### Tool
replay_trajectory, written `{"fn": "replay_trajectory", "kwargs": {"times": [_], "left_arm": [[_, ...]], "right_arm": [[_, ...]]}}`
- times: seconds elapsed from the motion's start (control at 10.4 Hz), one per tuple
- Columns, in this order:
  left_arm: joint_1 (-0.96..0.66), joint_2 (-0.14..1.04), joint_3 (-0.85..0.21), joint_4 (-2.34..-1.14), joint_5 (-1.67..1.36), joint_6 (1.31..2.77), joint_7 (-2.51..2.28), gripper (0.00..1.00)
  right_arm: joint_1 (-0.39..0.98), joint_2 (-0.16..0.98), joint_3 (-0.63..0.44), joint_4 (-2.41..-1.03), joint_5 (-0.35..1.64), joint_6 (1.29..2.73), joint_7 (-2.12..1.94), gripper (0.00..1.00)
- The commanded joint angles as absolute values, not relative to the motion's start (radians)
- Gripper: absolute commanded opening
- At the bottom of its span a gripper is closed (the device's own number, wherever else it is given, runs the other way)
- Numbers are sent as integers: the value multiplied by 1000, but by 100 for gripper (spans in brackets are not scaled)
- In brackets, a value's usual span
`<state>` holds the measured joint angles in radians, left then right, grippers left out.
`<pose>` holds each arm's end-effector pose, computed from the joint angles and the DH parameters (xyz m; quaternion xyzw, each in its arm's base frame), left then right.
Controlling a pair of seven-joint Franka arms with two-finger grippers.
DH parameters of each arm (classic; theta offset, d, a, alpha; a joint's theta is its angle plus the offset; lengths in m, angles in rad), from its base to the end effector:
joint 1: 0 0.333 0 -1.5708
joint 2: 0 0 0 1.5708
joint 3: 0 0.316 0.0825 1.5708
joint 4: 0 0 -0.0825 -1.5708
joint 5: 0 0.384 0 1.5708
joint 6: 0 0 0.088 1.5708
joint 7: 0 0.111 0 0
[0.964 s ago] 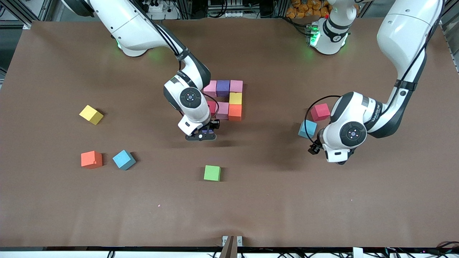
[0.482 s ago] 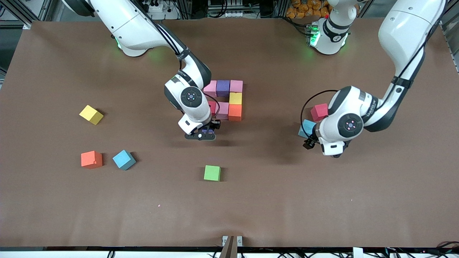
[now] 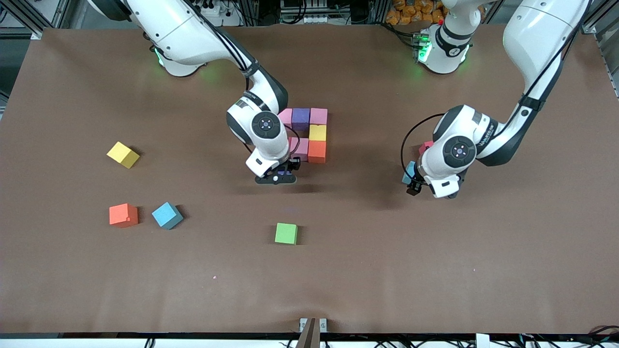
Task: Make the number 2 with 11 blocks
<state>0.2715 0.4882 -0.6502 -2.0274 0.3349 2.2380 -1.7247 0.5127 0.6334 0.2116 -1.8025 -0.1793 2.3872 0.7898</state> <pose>0.5446 -0.1999 0.2326 -0.8369 -0.5416 0.0578 0.0534 0.4936 0.4225 0.1929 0.9998 0.0147 -0.0123 0.0084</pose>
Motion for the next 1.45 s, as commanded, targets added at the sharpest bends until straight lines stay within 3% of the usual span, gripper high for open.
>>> {"fn": "replay_trajectory", "kwargs": {"times": [0.0,0.29,0.39,0.48,0.58,1.16,1.35], "left_arm": [[288,382,-653,-2176,356,2383,-1828,100],[305,400,-647,-2191,454,2450,-1942,100],[316,409,-647,-2192,489,2457,-1959,100],[330,417,-647,-2192,498,2470,-1963,100],[337,425,-647,-2194,508,2474,-1963,100],[341,462,-647,-2220,535,2514,-1963,100],[341,474,-647,-2221,555,2516,-1963,100]], "right_arm": [[518,604,207,-1836,-206,2391,821,21],[520,609,207,-1836,-206,2390,830,22],[520,609,207,-1836,-206,2390,830,28],[520,609,207,-1835,-206,2388,830,55],[519,607,206,-1833,-206,2387,828,98],[502,528,206,-1816,-206,2313,810,100],[416,467,216,-1815,-192,2312,789,100]]}}
